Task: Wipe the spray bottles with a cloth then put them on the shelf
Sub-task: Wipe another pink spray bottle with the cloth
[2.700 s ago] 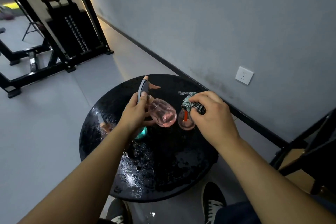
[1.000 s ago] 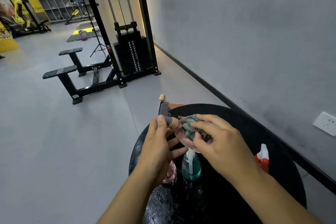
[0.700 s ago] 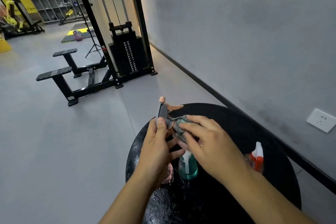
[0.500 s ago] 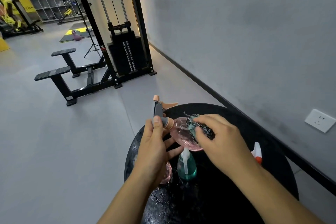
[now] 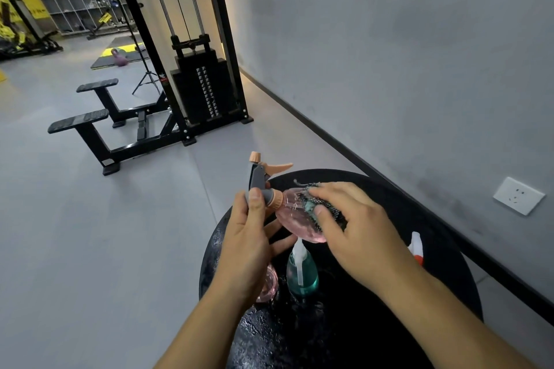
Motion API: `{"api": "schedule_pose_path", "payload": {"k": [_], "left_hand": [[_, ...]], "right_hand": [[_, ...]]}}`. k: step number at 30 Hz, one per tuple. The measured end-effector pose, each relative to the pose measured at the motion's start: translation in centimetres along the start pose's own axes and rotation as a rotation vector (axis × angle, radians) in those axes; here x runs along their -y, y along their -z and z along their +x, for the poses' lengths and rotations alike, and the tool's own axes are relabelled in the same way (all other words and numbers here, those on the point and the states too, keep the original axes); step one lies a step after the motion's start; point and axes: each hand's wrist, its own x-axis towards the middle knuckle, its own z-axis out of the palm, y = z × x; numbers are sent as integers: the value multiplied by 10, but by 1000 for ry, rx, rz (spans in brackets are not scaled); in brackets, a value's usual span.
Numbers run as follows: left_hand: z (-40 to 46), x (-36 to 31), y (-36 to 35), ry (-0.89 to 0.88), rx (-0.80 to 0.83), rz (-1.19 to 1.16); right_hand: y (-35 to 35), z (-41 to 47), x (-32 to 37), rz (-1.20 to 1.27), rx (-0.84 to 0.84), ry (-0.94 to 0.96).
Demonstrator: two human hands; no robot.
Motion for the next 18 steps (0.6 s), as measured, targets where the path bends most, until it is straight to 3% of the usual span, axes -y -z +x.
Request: {"api": "schedule_pose_path", "payload": {"k": [3, 9, 14, 18], "left_hand": [[-2, 1, -1, -6, 16, 25], [1, -4, -1, -11, -40, 6], [-4, 2, -6, 8, -29, 54], [-4, -2, -7, 28, -67, 16]], "right_hand": [[-1, -2, 3, -44, 50, 58], [6, 3, -10, 46, -77, -79], [-6, -4, 1, -53, 30, 104], [1, 0, -5, -6, -31, 18]]}}
